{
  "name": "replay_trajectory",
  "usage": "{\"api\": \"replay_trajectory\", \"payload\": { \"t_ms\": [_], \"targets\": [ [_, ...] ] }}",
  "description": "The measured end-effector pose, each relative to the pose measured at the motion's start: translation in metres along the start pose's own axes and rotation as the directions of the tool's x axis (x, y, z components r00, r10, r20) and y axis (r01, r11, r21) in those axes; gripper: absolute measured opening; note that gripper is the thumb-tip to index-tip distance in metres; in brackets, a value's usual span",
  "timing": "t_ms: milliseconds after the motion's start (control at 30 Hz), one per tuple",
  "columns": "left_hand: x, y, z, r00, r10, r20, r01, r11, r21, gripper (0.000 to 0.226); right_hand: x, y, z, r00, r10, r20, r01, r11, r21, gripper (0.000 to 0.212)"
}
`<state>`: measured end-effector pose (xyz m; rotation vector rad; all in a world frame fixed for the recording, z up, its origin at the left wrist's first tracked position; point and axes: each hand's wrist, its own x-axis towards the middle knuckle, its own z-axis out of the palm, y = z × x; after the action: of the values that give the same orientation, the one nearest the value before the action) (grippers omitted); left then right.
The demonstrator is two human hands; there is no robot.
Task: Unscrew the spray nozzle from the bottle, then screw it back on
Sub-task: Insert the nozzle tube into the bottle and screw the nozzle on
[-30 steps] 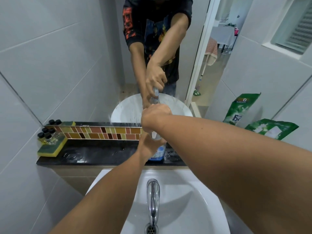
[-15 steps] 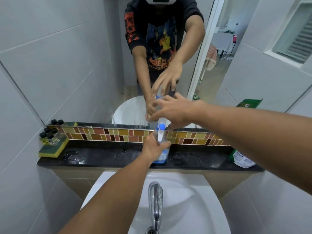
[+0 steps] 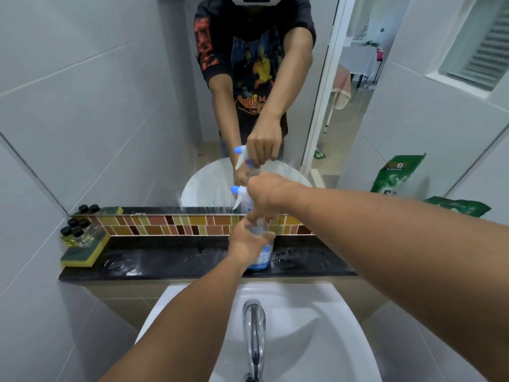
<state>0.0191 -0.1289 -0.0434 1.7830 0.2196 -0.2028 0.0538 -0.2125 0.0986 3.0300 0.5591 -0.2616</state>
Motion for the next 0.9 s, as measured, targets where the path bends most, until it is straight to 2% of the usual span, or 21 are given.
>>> {"api": "replay_trajectory", "payload": {
  "t_ms": [67, 133, 200, 300, 333, 367, 433, 467, 500, 567, 600, 633, 667, 700, 733, 800, 900],
  "targets": [
    [0.0, 0.0, -0.002, 1.0, -0.004, 0.024, 0.005, 0.998, -0.058, 0.042, 0.0, -0.007, 0.001, 0.992, 0.128, -0.011, -0.127, 0.987, 0.102, 0.039],
    [0.0, 0.001, -0.003, 0.996, 0.018, 0.09, 0.004, 0.969, -0.247, 0.033, 0.0, -0.016, 0.002, 0.968, 0.25, -0.006, -0.244, 0.949, 0.2, 0.03],
    [0.001, 0.001, -0.005, 0.993, 0.094, 0.075, -0.078, 0.977, -0.199, 0.029, 0.0, -0.022, 0.003, 0.942, 0.336, 0.021, -0.329, 0.905, 0.269, 0.029],
    [0.001, -0.003, -0.005, 0.989, 0.145, 0.025, -0.143, 0.987, -0.072, 0.023, -0.006, -0.026, -0.004, 0.923, 0.377, 0.079, -0.385, 0.893, 0.233, 0.034],
    [0.001, -0.004, -0.004, 0.992, 0.128, 0.009, -0.127, 0.99, -0.063, 0.017, -0.01, -0.025, -0.008, 0.913, 0.385, 0.136, -0.408, 0.879, 0.246, 0.047],
    [0.001, -0.005, -0.003, 0.995, 0.099, 0.005, -0.098, 0.993, -0.067, 0.012, -0.014, -0.025, -0.014, 0.888, 0.393, 0.238, -0.453, 0.835, 0.312, 0.068],
    [0.003, -0.007, -0.001, 0.999, 0.037, 0.029, -0.033, 0.992, -0.122, 0.034, -0.022, -0.021, -0.029, 0.818, 0.348, 0.459, -0.556, 0.685, 0.471, 0.111],
    [0.003, -0.007, -0.001, 0.999, 0.034, 0.035, -0.03, 0.993, -0.113, 0.04, -0.022, -0.015, -0.036, 0.823, 0.329, 0.462, -0.548, 0.674, 0.496, 0.121],
    [0.002, -0.007, -0.002, 0.999, 0.033, 0.041, -0.029, 0.995, -0.098, 0.042, -0.023, -0.007, -0.041, 0.857, 0.322, 0.403, -0.501, 0.705, 0.503, 0.122],
    [0.001, -0.006, -0.002, 0.999, 0.034, 0.036, -0.033, 0.999, -0.041, 0.042, -0.029, 0.01, -0.048, 0.961, 0.235, 0.147, -0.276, 0.853, 0.443, 0.095],
    [0.002, -0.007, -0.004, 0.999, 0.039, 0.032, -0.039, 0.999, -0.022, 0.042, -0.032, 0.018, -0.05, 0.995, 0.101, -0.013, -0.091, 0.943, 0.321, 0.077],
    [0.002, -0.006, -0.004, 0.998, 0.052, 0.024, -0.052, 0.999, -0.006, 0.042, -0.033, 0.026, -0.049, 0.988, -0.091, -0.128, 0.107, 0.986, 0.127, 0.067],
    [0.003, -0.007, -0.004, 0.998, 0.061, 0.014, -0.061, 0.998, 0.001, 0.041, -0.034, 0.032, -0.048, 0.952, -0.274, -0.139, 0.259, 0.959, -0.119, 0.07],
    [0.003, -0.007, -0.003, 0.998, 0.061, 0.007, -0.061, 0.998, 0.006, 0.041, -0.035, 0.034, -0.044, 0.91, -0.404, -0.09, 0.35, 0.868, -0.352, 0.076],
    [0.002, -0.006, -0.003, 0.998, 0.064, 0.003, -0.064, 0.998, 0.014, 0.04, -0.034, 0.033, -0.04, 0.884, -0.467, -0.031, 0.387, 0.767, -0.511, 0.078],
    [0.0, -0.005, -0.003, 0.999, 0.047, -0.006, -0.047, 0.999, 0.01, 0.04, -0.029, 0.026, -0.029, 0.864, -0.503, 0.014, 0.405, 0.68, -0.611, 0.066],
    [0.0, -0.004, -0.002, 1.0, 0.022, -0.004, -0.022, 0.999, -0.035, 0.037, -0.017, 0.018, -0.013, 0.886, -0.464, 0.004, 0.384, 0.729, -0.567, 0.039]
  ]
}}
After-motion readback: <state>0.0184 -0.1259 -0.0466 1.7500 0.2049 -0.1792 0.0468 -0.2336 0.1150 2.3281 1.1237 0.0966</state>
